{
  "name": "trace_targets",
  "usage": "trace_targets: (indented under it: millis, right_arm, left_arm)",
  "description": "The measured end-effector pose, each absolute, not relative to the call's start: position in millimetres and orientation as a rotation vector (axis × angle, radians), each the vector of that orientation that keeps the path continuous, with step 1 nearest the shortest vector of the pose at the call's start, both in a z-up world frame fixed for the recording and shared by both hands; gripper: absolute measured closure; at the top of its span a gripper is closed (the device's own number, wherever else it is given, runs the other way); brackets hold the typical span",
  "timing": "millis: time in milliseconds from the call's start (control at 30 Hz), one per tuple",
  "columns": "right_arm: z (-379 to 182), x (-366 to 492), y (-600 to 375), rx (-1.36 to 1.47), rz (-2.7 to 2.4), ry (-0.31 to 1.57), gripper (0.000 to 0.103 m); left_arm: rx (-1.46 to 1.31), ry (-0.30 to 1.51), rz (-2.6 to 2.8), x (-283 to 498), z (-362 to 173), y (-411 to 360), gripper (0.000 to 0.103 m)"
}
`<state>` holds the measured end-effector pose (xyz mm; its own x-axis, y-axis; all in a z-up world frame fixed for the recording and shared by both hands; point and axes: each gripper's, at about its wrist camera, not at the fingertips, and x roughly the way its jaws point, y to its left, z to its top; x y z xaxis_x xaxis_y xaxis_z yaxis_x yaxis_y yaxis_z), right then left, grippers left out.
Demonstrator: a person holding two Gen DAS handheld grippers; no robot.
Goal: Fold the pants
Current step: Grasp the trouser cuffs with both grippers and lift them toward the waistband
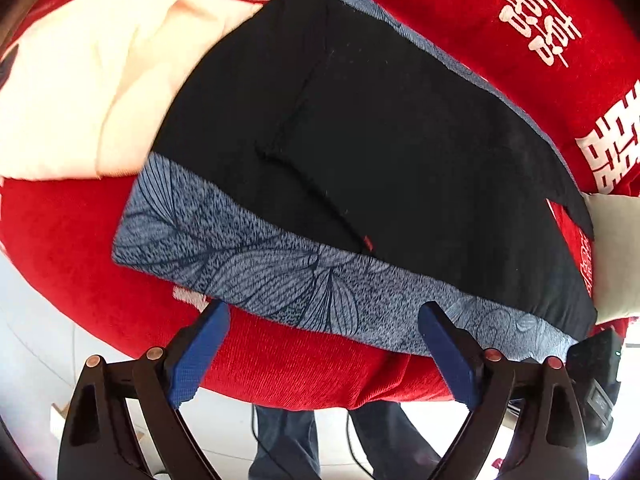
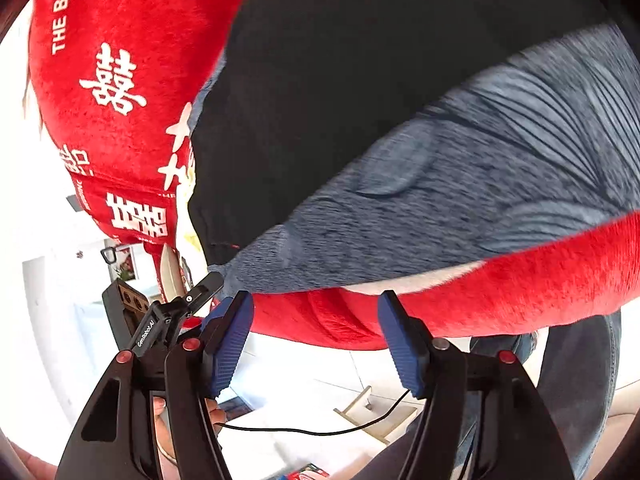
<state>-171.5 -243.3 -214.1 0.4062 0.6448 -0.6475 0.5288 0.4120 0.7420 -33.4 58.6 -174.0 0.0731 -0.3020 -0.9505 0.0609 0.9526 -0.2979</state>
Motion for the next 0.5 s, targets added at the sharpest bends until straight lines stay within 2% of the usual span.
trace_targets:
  millis: [200, 367, 400, 433, 500]
  right_arm:
    - [-226, -170, -259, 1.330, 0.086, 1.113, 0.034]
    - [-214, -155, -263, 1.378, 0.148, 1.007, 0.037]
    - [-212, -153, -264, 1.393, 0.149, 0.998, 0.043]
    - [-209, -151, -267, 1.407, 0.142, 0.994, 0.058]
    - [-207, -151, -271, 1.421, 0.139, 0.997, 0.071]
  left_arm:
    - [-0.264, 1.509, -0.316, -37, -185, 62, 0.006]
    - [-0.303, 1.511, -0.330, -35, -189, 55, 0.006]
    - [-0.320, 1.513, -0.331, -34, -190, 53, 0.006]
    - [-0.340, 1.517, -0.332, -34, -191, 51, 0.006]
    - [-0.377, 1.522, -0.334, -30, -194, 51, 0.006]
